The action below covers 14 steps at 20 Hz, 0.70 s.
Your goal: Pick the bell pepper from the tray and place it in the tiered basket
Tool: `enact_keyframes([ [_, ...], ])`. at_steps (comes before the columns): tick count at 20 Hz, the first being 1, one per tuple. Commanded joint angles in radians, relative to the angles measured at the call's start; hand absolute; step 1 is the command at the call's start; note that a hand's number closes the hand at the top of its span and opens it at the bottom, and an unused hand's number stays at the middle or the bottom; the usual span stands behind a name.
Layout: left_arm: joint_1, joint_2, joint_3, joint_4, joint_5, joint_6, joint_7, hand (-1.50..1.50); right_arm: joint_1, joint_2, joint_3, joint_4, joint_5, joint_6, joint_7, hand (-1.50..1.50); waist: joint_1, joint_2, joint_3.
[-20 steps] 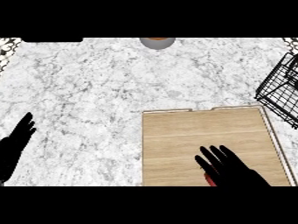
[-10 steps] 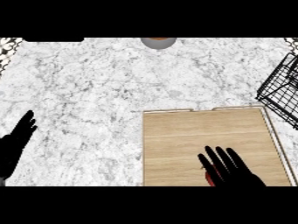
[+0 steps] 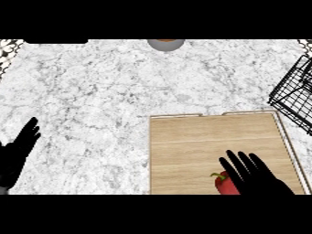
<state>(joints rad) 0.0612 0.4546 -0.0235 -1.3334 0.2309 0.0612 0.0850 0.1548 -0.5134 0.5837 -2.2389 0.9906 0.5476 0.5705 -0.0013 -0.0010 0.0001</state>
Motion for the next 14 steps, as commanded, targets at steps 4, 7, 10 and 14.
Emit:
enact_keyframes([
  [4, 0.019, -0.018, 0.056, -0.024, -0.027, -0.031, 0.019, 0.00, 0.031, 0.024, -0.036, 0.043, 0.012, 0.007, -0.077, -1.50, 0.002, 0.000, 0.000],
  [7, 0.007, -0.010, 0.078, -0.058, -0.030, -0.055, 0.056, 0.00, 0.041, 0.029, -0.058, 0.071, 0.024, -0.022, -0.126, -1.50, 0.001, 0.000, 0.000],
  [10, -0.005, -0.051, 0.069, 0.015, -0.081, -0.055, 0.002, 0.00, 0.043, 0.010, -0.113, 0.108, 0.022, -0.049, -0.201, -1.50, -0.001, 0.000, 0.000],
  [14, -0.024, -0.029, 0.119, 0.015, -0.041, -0.098, 0.034, 0.00, -0.022, 0.027, -0.160, 0.265, 0.016, -0.097, -0.295, -1.50, 0.003, 0.001, 0.000],
])
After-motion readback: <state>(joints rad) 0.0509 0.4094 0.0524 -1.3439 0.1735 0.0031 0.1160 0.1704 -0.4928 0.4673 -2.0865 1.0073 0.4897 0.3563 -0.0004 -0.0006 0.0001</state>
